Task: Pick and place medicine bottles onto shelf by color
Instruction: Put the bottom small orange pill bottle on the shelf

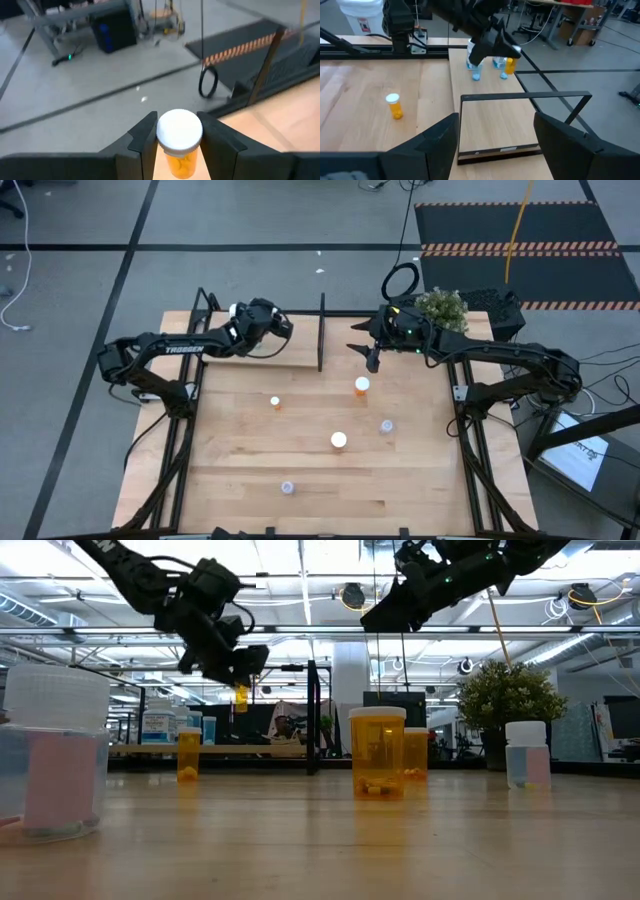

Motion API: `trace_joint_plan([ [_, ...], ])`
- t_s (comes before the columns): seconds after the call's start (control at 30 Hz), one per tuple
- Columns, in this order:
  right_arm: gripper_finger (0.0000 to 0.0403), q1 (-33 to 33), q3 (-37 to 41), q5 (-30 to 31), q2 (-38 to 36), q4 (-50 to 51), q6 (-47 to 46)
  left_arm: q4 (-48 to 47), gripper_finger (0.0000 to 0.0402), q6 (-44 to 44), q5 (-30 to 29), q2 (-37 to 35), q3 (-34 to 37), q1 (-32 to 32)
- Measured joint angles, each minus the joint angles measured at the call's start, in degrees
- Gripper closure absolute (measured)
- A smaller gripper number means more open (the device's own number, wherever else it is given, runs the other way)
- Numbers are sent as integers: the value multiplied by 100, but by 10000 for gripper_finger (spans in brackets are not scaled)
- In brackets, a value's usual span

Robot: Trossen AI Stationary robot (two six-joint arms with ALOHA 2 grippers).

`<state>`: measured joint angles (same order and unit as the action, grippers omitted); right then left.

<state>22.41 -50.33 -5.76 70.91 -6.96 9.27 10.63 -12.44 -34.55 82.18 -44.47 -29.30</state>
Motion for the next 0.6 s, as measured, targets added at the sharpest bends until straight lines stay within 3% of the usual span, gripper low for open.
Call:
trace_joint_plan([
  [0.3,149,0,0,0,0,-150,-17,797,270,-172,-13,12,532,-197],
  [0.6,149,0,0,0,0,-147,-16,1134,270,-19,-6,547,593,-368],
])
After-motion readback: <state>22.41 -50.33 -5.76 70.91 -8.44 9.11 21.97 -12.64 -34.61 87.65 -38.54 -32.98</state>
